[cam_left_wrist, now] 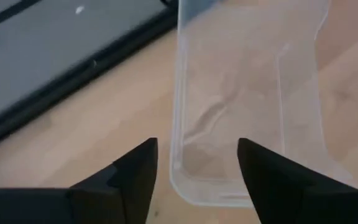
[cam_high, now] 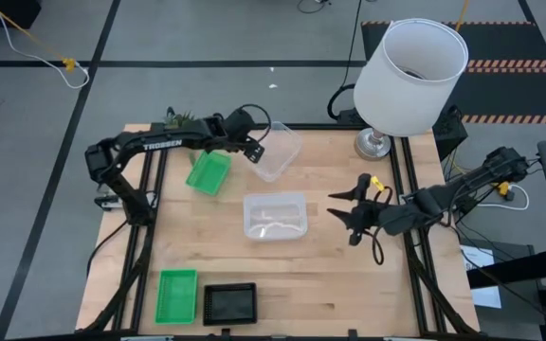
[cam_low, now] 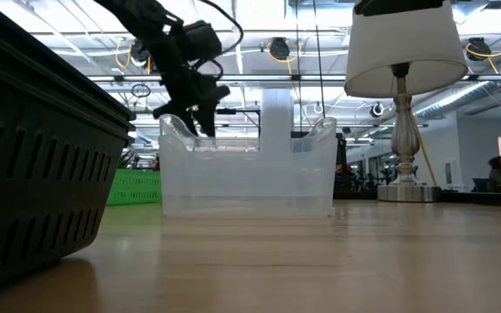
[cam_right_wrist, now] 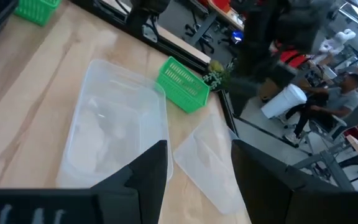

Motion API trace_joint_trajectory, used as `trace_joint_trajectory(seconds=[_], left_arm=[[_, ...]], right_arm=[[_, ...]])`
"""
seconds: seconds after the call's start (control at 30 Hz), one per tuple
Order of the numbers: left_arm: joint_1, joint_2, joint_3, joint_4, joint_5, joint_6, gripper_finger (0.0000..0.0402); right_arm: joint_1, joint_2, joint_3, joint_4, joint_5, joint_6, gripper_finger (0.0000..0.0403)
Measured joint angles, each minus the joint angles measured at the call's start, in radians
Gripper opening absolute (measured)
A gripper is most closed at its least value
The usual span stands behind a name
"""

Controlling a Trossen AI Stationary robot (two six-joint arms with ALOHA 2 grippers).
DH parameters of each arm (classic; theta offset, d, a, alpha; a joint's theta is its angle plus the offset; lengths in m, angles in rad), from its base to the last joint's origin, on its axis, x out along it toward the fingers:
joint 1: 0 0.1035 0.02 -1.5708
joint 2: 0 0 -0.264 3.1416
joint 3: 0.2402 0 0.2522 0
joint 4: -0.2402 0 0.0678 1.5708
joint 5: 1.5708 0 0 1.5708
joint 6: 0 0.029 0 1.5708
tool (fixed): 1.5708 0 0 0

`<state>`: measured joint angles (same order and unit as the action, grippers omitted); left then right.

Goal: Stack baskets by color
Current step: Stack the top transparent bin on the bottom stacked transparent bins

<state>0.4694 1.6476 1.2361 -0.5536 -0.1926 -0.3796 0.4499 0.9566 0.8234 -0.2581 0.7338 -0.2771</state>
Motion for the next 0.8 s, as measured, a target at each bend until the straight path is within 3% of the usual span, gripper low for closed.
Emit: trace_joint_trajectory(seconds=[0.47, 0.8], left_arm=[[-0.003, 0.116, 0.000, 0.036, -0.018, -0.023, 0.0230], [0.011, 0.117, 0.000, 0.031, -0.050, -0.015, 0.0230]], right_arm=[[-0.010, -0.003, 0.000, -0.008, -0.001, 0.003, 0.0171], [-0.010, -0.003, 0.000, -0.008, -0.001, 0.001, 0.0171]])
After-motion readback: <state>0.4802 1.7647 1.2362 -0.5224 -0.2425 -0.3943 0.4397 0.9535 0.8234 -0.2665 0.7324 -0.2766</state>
